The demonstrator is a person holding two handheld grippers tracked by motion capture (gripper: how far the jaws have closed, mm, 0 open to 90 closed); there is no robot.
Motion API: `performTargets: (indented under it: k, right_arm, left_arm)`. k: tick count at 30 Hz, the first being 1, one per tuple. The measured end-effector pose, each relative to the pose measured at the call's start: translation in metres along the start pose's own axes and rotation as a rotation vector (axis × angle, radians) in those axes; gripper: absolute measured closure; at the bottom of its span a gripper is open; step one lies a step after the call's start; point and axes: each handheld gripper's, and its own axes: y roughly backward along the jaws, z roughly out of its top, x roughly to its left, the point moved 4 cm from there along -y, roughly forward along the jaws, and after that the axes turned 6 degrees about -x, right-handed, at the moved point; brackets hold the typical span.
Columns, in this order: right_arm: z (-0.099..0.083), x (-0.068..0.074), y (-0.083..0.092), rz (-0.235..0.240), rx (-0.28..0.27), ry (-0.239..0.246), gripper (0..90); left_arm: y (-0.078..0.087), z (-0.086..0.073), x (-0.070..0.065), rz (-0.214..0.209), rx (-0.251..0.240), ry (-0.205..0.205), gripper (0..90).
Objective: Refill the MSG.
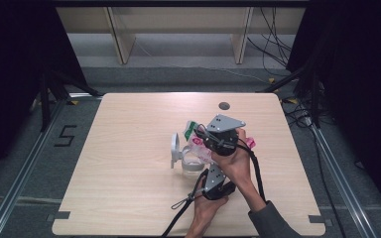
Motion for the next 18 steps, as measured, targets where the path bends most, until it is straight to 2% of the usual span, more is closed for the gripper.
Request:
performTargets:
  k: [3, 5, 7, 9, 11, 12, 15, 17, 18]
  right_arm:
    - [-0.0002, 0.0002, -0.0019, 0.005, 0.001, 0.000, 90.0]
    - [0.0003, -0.0012, -0.0015, 0.003, -0.007, 0.009, 90.0]
    - [-0.0003, 0.0000, 0.0002, 0.016, 0.013, -0.019, 90.0]
    - [-0.0006, -0.0024, -0.0004, 0.013, 0.006, 0.011, 90.0]
    - [-0.0028, -0.0016, -0.0015, -0.001, 0.007, -0.027, 90.0]
    - [-0.0027, -0.0033, -0.0010, 0.008, 0.013, -0.009, 90.0]
    - [-0.0017, -0.0015, -0.0012, 0.015, 0.006, -0.025, 90.0]
    - [-0.0012, -0.0021, -0.0020, 0.001, -0.003, -0.002, 90.0]
    - [-0.0021, -0.0005, -0.0030, -0.006, 0.004, -0.010, 90.0]
  left_arm:
    - [-0.0006, 0.0007, 0.0005, -0.002, -0.005, 0.007, 73.8]
    - [-0.0001, 0.0014, 0.0002, 0.009, 0.008, 0.001, 73.8]
    - [-0.0021, 0.0014, -0.0002, -0.001, -0.008, 0.003, 73.8]
    - [-0.0027, 0.0008, -0.0003, -0.009, -0.002, 0.005, 73.8]
    - [-0.0024, -0.0002, -0.0004, 0.001, 0.007, 0.004, 73.8]
    - [-0.0027, -0.0003, -0.0003, -0.002, 0.001, 0.004, 73.8]
    - [-0.0020, 0.0008, 0.0004, -0.009, -0.003, 0.003, 73.8]
    - [-0.0021, 0.0006, 0.0004, -0.011, -0.003, 0.010, 73.8]
    - [-0.0024, 0.0002, 0.0001, -0.014, -0.002, 0.011, 73.8]
